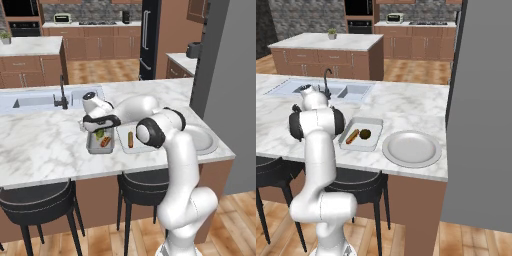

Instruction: Place one cooked food and one vegetable from the large plate to each tupperware container.

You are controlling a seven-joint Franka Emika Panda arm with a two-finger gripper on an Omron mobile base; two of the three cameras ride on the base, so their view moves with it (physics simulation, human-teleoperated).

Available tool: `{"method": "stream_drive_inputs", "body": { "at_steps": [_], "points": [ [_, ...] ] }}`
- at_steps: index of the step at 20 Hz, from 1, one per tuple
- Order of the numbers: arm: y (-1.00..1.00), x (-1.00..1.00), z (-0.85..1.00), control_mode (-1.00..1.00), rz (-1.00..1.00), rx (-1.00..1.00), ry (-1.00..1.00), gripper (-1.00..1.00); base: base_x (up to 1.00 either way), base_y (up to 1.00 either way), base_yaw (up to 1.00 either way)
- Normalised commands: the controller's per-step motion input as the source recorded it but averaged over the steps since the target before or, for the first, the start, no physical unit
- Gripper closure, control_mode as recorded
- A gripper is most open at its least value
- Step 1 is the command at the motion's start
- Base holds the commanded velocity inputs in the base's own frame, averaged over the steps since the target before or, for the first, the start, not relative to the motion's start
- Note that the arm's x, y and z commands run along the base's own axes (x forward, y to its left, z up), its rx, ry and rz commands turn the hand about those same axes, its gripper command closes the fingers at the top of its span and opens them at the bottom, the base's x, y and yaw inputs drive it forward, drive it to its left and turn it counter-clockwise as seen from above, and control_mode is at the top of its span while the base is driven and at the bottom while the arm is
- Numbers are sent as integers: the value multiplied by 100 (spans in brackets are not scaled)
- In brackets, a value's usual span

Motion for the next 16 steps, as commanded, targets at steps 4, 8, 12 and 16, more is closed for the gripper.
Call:
{"method": "stream_drive_inputs", "body": {
  "at_steps": [4, 8, 12, 16],
  "points": [
    [7, 0, -2, -100, -41, 0, -23, 100, 0, 0, 0],
    [-5, -4, -3, -100, -26, 4, -3, 100, 0, 0, 0],
    [-8, 5, -4, -100, -4, 3, 3, 100, 0, 0, 0],
    [-28, 16, -1, -100, 0, 3, 2, 100, 0, 0, 0]
  ]
}}
